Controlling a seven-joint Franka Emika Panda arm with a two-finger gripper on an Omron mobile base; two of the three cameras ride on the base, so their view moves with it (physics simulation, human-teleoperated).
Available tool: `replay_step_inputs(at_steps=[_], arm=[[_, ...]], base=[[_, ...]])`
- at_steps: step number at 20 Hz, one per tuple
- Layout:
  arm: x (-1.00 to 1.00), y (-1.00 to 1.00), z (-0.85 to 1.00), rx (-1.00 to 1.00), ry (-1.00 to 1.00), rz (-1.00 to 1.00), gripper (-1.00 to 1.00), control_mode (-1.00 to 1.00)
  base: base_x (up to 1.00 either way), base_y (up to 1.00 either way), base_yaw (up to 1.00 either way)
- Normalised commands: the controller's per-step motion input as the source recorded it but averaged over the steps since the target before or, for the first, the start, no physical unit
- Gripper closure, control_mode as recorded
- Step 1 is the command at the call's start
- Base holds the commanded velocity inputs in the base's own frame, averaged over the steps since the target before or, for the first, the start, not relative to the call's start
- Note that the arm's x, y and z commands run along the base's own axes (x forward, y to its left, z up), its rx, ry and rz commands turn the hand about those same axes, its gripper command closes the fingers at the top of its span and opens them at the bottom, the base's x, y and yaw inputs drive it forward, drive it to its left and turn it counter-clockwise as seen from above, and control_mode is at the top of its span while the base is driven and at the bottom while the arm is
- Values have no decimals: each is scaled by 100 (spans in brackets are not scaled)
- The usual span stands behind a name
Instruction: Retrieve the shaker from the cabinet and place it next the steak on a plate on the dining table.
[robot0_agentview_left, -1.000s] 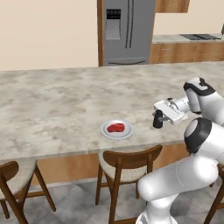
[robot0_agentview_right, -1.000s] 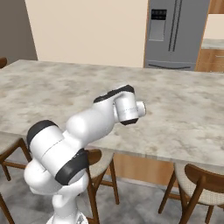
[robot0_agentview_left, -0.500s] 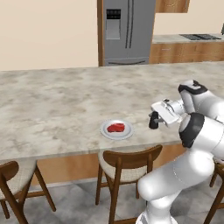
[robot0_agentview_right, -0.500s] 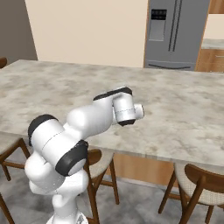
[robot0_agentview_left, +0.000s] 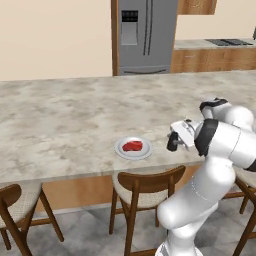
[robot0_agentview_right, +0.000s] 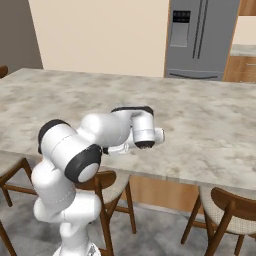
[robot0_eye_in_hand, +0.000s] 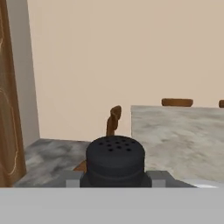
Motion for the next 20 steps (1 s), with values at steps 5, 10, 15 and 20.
replay_step_inputs(at_steps=[5,10,15,20], arm=[[32,0,-8,1,0,0,100,-100],[42,0,-5,0,0,0,100,-100],[9,0,-20,0,0,0,100,-100],[7,0,-32,-1,0,0,100,-100]], base=[[0,0,0],[0,0,0],[0,0,0],[0,0,0]])
